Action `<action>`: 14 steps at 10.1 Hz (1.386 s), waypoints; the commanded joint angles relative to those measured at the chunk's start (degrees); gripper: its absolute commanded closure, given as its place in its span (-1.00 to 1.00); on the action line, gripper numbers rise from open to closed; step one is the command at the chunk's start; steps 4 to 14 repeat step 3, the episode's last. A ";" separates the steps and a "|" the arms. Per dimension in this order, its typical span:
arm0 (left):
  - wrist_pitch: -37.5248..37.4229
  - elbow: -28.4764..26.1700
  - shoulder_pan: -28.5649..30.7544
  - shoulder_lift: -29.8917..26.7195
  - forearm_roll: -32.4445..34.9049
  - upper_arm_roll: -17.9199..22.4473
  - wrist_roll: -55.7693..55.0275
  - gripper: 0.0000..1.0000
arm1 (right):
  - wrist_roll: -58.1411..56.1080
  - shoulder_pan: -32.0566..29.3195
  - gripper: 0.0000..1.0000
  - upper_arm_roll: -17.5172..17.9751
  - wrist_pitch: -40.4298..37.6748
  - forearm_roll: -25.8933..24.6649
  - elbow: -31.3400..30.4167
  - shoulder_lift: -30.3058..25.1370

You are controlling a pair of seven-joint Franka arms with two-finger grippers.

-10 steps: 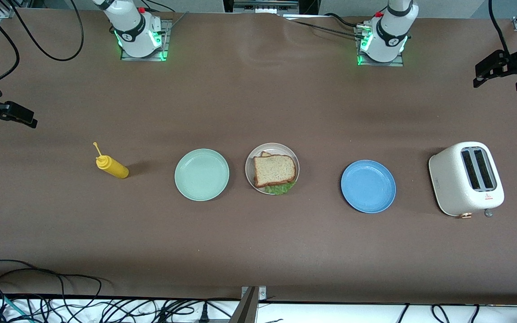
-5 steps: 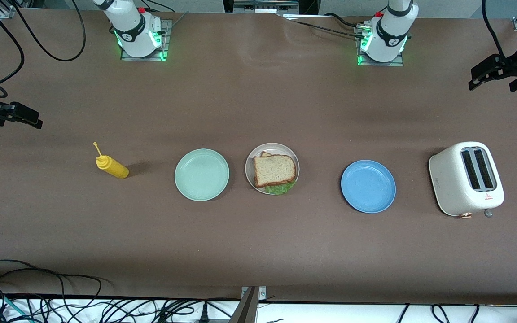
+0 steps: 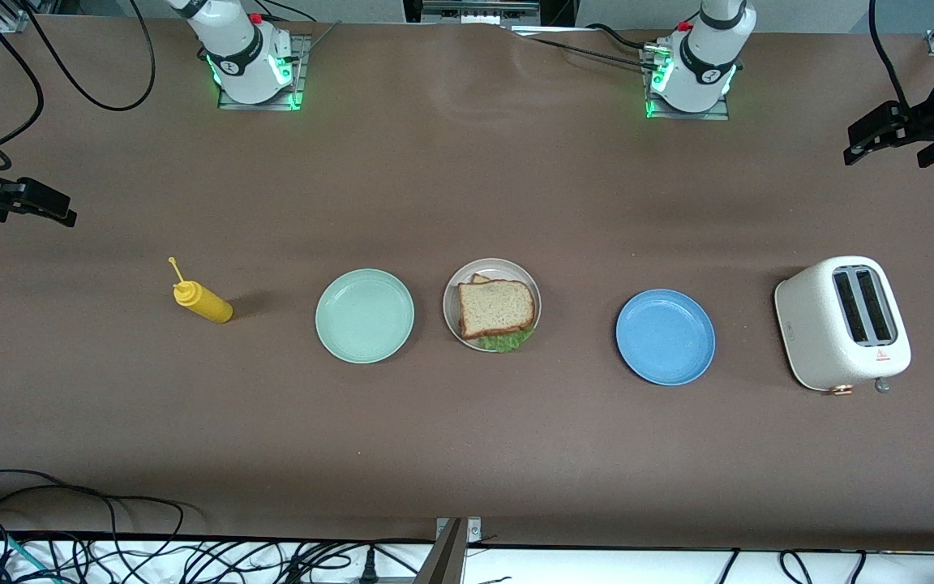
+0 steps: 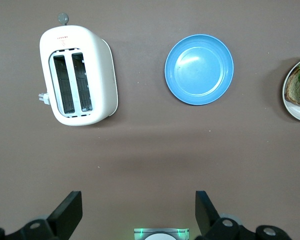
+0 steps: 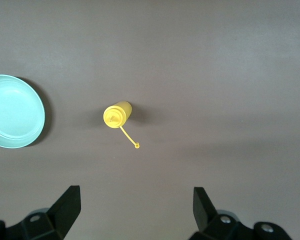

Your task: Make sandwich on beige plate with both arms

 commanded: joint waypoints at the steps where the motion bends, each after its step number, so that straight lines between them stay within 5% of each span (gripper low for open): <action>1: -0.90 2.55 -0.15 2.21 -0.85 0.01 -0.57 -1.00 | 0.55 0.98 -1.00 -0.75 -1.16 0.30 0.55 -0.54; 14: -0.90 3.27 0.29 3.10 -0.94 0.10 -0.57 -1.00 | 0.47 0.98 -1.00 -0.75 -1.07 0.39 0.55 -0.54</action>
